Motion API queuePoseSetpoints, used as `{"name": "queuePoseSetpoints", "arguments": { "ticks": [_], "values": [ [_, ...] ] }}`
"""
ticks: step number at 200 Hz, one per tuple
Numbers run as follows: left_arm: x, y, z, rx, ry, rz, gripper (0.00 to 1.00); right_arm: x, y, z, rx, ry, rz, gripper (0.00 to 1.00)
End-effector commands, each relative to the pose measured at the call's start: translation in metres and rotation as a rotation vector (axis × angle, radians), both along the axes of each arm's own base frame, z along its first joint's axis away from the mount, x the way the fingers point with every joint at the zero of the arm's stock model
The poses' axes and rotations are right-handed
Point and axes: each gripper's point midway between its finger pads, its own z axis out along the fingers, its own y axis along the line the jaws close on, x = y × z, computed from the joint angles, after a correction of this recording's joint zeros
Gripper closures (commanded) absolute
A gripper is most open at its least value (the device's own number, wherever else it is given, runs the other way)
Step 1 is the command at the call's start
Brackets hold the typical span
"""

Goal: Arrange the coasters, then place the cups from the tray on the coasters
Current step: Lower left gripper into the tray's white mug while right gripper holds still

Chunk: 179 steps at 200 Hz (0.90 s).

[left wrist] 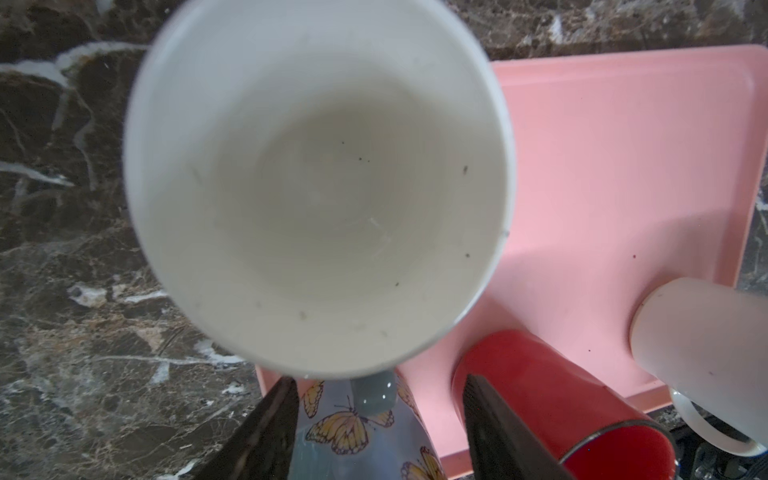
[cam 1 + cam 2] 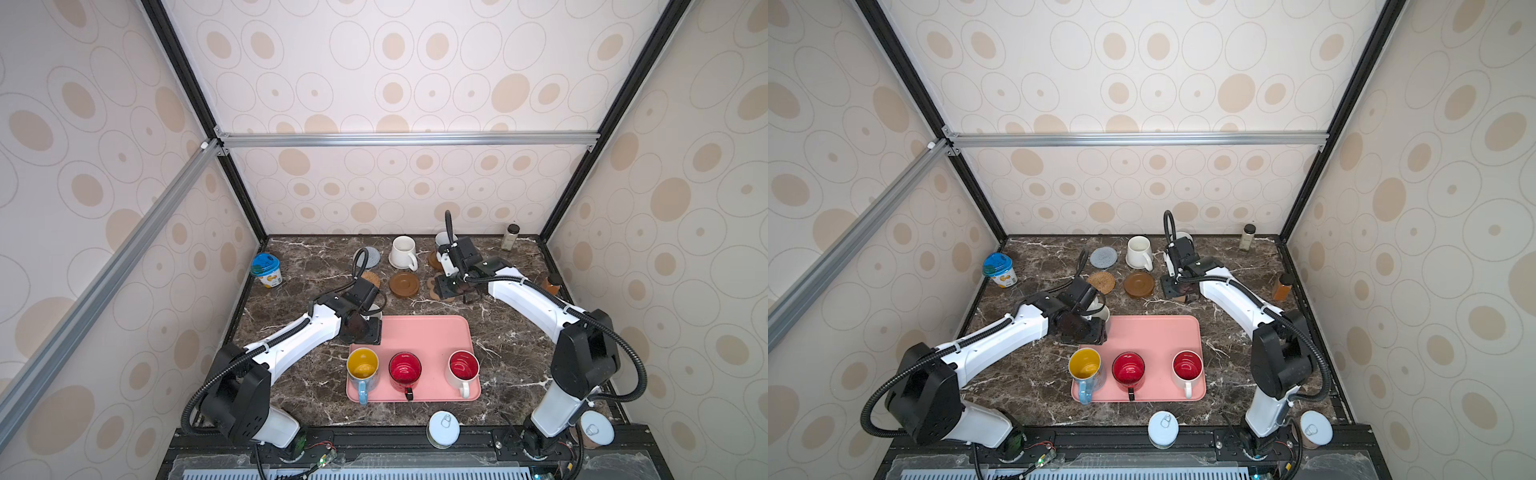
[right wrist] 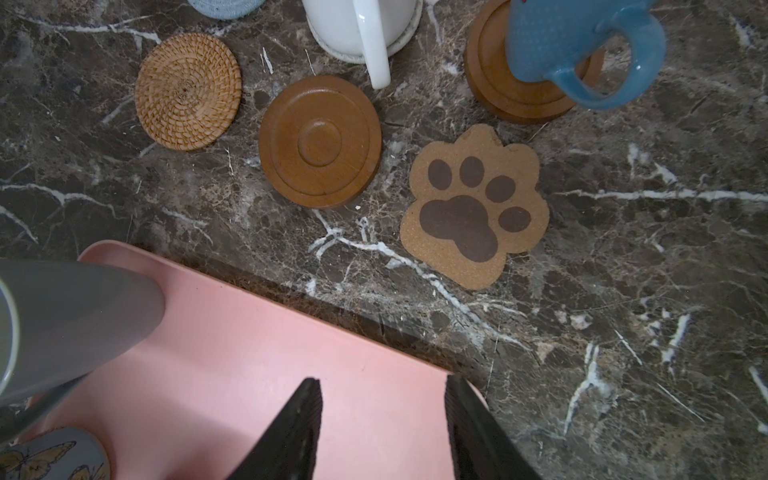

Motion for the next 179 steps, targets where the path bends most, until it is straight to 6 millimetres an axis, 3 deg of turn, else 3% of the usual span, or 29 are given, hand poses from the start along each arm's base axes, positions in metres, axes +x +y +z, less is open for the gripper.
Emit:
{"name": "queuePoseSetpoints", "arguments": {
  "ticks": [1,69,179],
  "values": [
    [0.007,0.003,0.004,0.016,-0.049,0.055,0.38,-0.006,-0.006,0.008,0.008,-0.002,-0.017,0.49],
    [0.01,0.013,0.002,0.042,-0.111,0.131,0.39,-0.005,-0.003,0.006,0.021,0.016,-0.024,0.49],
    [0.014,0.006,-0.001,0.121,-0.123,0.094,0.56,-0.008,-0.005,-0.001,0.011,0.035,-0.035,0.51]
  ]
}}
